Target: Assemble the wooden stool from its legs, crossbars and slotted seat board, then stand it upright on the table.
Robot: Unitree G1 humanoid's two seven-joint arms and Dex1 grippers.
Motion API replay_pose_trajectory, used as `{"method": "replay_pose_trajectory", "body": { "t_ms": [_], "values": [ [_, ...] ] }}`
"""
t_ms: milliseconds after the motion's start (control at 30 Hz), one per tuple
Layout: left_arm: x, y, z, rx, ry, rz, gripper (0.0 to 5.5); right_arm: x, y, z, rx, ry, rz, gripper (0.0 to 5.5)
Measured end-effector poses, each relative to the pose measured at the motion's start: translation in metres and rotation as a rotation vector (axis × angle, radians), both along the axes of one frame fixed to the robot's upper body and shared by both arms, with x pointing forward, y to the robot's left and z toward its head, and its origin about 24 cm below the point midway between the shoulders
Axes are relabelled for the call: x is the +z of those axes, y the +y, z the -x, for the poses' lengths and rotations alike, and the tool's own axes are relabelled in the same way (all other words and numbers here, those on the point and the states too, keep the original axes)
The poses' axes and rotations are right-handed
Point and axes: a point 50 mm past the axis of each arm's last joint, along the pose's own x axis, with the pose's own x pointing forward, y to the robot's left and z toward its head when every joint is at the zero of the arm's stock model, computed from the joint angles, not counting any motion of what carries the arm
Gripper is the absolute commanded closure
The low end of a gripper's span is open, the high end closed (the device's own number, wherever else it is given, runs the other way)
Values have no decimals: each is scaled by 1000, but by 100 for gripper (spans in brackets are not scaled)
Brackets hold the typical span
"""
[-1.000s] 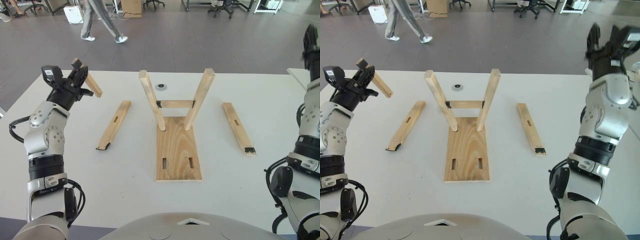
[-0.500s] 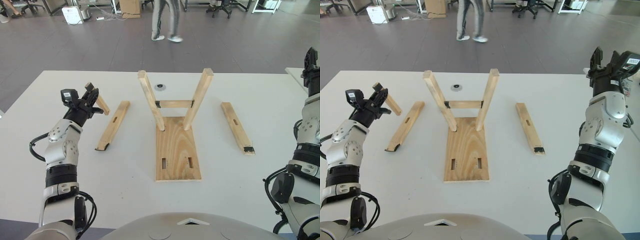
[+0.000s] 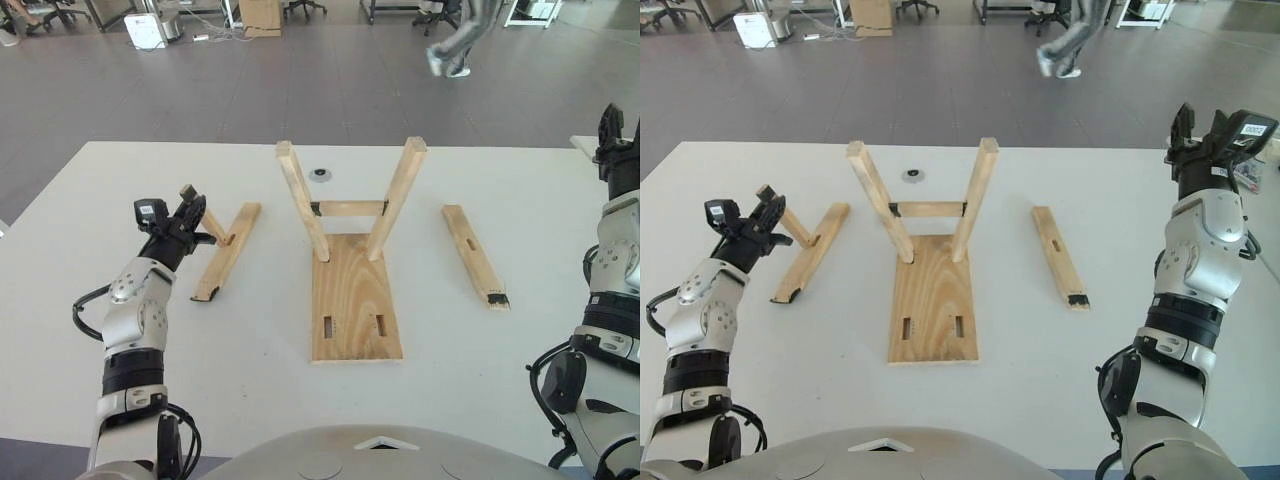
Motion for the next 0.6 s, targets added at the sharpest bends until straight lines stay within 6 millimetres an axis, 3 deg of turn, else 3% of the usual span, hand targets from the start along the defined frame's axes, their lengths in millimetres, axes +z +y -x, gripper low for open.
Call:
{"method": "replay_pose_trajectory", "body": {
  "t_ms": [100,267,400,600],
  "values": [
    [-4,-24,3,-68,-2,25,509,-4,5,0,15,20,23,300],
    [-4,-30,5,-86,8,11,509,-5,7,1,19,22,34,300],
    [-2,-26,4,-72,0,-17,509,-5,7,1,21,22,36,300],
    [20,-5,4,3,-122,-25,509,-7,10,0,28,28,33,300]
  ]
}}
